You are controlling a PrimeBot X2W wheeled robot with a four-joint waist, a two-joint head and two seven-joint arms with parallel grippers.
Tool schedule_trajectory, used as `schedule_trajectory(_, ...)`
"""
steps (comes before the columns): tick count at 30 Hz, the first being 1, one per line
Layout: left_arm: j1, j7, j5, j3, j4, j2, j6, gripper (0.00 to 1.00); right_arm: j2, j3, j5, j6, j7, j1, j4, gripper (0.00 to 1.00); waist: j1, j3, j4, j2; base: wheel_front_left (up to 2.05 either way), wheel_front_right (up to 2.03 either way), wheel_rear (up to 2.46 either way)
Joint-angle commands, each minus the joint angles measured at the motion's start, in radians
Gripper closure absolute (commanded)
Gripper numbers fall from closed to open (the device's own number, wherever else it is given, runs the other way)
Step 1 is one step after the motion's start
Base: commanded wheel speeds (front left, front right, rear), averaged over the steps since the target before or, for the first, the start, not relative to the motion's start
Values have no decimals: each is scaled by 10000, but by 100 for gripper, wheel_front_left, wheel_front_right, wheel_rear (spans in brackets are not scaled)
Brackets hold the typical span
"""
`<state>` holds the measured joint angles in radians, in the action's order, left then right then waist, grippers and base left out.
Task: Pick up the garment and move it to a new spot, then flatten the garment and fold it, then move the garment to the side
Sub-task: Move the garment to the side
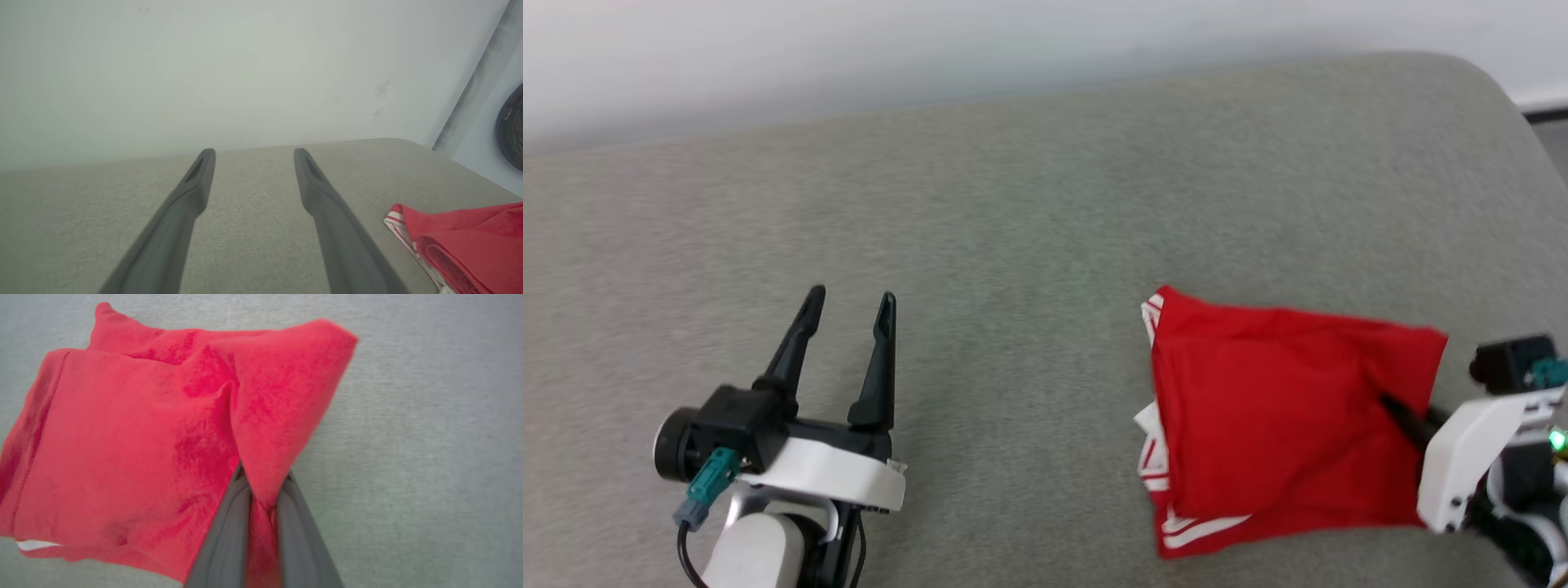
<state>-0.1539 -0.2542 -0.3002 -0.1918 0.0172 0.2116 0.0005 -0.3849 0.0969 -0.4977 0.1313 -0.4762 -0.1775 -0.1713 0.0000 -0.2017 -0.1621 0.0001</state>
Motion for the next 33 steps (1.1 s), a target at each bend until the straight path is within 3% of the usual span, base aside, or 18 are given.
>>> schedule_trajectory(1,-135,25,43,7,-60,61,9,0,-50,-69,115,-12,48,-288,-33,100,0,-546,-677,-1,0,0,0)
schedule_trajectory(9,-1188,365,297,-206,-689,292,-171,0,-519,-1158,668,-12,412,-2057,-978,100,0,-2119,-1363,-1,0,0,0)
schedule_trajectory(20,-2728,716,671,-417,-1705,671,-413,0,-1381,-3303,1630,-13,1058,-4310,-2282,100,0,-4233,-1050,-1,0,0,0)
schedule_trajectory(26,-3151,785,836,-592,-1902,736,-462,0,-1238,-4134,2418,-13,1349,-4869,-2958,100,0,-4691,-830,-1,0,0,0)
schedule_trajectory(27,-3191,780,846,-618,-1883,728,-470,0,-1166,-4278,2614,-13,1438,-4903,-3101,95,0,-4703,-801,-1,0,0,0)
schedule_trajectory(28,-3221,766,844,-658,-1852,712,-481,0,-1117,-4476,2826,-13,1577,-4937,-3218,66,0,-4701,-770,-1,0,0,0)
schedule_trajectory(29,-3225,742,841,-703,-1808,690,-492,0,-1015,-4620,2984,-13,1705,-4979,-3359,2,0,-4680,-738,-1,0,0,0)
schedule_trajectory(33,-3104,633,760,-833,-1564,574,-516,0,-740,-5277,3846,-13,2626,-5020,-3574,0,0,-4409,-645,-1,0,0,0)
